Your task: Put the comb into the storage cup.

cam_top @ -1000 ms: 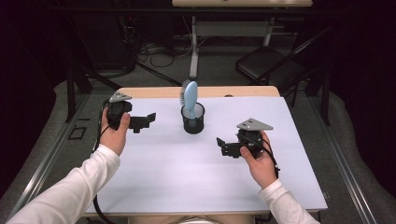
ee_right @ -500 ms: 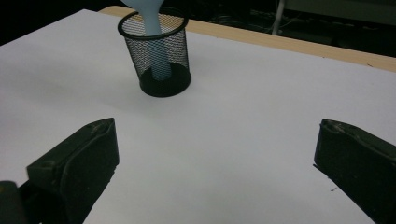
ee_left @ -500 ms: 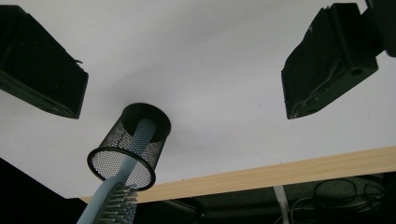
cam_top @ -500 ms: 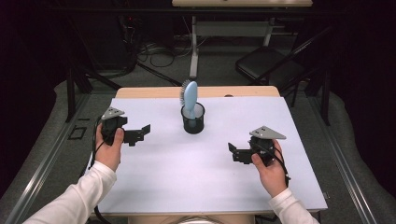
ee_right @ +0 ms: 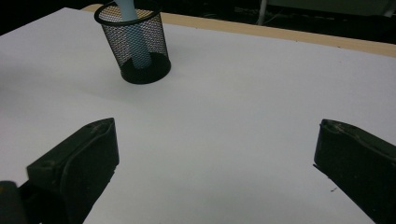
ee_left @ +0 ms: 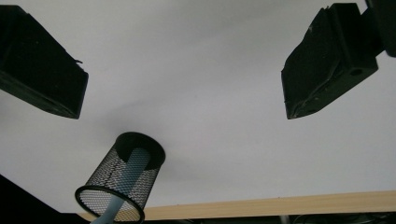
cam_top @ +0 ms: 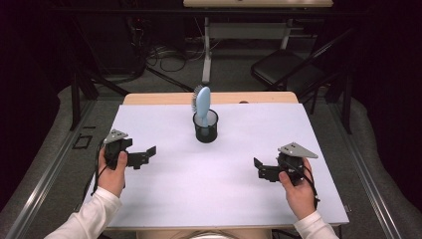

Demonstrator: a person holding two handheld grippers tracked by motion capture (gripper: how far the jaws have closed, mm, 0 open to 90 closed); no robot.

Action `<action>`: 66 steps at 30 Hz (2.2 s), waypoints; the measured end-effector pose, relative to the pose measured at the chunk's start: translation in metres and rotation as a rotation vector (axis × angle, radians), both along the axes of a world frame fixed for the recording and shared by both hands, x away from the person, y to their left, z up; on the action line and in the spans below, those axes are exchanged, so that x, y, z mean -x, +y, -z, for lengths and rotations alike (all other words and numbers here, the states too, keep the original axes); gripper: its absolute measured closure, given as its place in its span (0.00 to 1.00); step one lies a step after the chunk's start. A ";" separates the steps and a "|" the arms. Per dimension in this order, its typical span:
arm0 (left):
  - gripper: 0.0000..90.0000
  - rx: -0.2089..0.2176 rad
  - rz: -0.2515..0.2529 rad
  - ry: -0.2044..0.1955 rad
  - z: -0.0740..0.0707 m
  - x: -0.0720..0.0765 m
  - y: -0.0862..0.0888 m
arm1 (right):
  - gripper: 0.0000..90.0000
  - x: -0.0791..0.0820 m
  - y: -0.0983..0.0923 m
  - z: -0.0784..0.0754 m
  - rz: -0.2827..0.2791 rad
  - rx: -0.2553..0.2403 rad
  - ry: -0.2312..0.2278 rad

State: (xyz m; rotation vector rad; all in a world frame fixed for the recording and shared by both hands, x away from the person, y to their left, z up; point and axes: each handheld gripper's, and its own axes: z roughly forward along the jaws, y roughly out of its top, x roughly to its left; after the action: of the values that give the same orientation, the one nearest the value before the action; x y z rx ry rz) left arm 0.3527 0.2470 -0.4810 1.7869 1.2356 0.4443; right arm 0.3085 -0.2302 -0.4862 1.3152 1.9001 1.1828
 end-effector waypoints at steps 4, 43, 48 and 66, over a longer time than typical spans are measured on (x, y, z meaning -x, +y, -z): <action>0.01 0.012 -0.009 -0.011 0.004 0.005 0.004 | 0.00 0.003 -0.004 0.003 0.018 0.005 -0.003; 0.01 0.089 -0.015 -0.026 0.057 0.031 0.009 | 0.00 0.015 -0.016 0.034 0.079 0.016 -0.002; 0.01 0.097 -0.015 -0.032 0.059 0.031 0.008 | 0.00 0.015 -0.015 0.038 0.077 0.021 0.003; 0.01 0.064 0.019 -0.053 0.064 0.034 0.003 | 0.00 0.013 -0.012 0.049 0.069 0.035 0.009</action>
State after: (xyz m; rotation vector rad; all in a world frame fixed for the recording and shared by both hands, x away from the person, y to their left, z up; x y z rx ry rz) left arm 0.3182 0.2497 -0.5453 1.7207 1.1829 0.4337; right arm 0.2955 -0.2424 -0.5355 1.3581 1.8587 1.1060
